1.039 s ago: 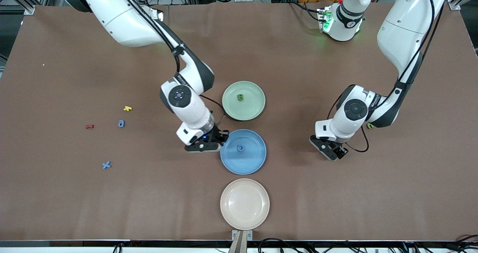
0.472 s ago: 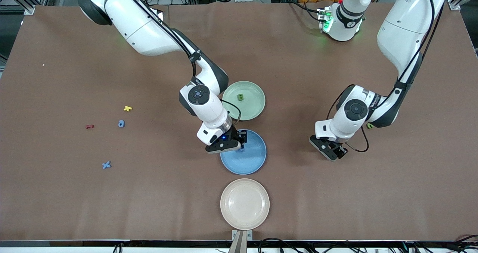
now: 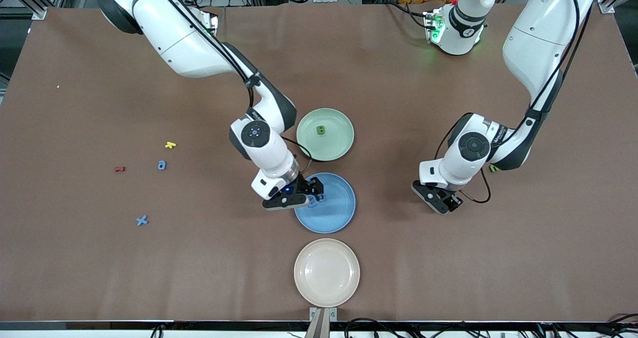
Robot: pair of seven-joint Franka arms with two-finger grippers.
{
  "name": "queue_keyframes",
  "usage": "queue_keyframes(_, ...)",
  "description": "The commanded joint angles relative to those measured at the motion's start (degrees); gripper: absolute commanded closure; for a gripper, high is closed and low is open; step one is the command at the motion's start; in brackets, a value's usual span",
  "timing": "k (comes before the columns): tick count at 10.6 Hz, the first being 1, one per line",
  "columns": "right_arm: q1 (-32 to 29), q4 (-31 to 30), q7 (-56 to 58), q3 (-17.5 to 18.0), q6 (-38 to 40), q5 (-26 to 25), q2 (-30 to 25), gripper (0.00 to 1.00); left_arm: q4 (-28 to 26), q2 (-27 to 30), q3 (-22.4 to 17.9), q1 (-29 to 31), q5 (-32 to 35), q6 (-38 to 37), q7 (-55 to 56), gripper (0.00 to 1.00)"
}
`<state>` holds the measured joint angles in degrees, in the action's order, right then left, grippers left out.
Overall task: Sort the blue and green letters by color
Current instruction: 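Release the a on the blue plate while the left gripper grasps the b, then lift the b with the left gripper while the right gripper returns to letters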
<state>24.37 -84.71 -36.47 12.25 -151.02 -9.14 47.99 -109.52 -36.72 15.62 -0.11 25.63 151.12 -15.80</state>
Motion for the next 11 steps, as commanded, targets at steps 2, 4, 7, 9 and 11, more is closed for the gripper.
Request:
queue_keyframes(2,-9.1,-16.4,5.9,0.6,1.2,-1.2,-12.0,0.0,0.7,-1.1,0.7,1.3,-1.6,0.5,-1.2,0.25)
queue_keyframes(4,-14.1,-20.5,11.0,0.6,5.5,-1.2,-16.6,0.0,0.7,-1.3,0.7,1.3,-2.0,0.5,-1.2,0.37)
queue_keyframes(7,-22.1,-21.5,14.5,0.6,15.8,-1.2,-21.6,0.0,0.7,-1.3,0.7,1.3,-2.9,0.5,-1.1,0.56)
queue_keyframes(9,-27.9,-27.2,15.5,0.6,15.6,-1.2,-26.5,0.0,0.7,-1.4,0.7,1.2,-3.5,0.5,-0.9,0.68)
queue_keyframes(11,-33.6,-32.0,19.4,0.6,15.4,-1.1,-30.6,0.0,0.7,-1.3,0.7,0.8,-3.6,0.5,-0.3,0.9)
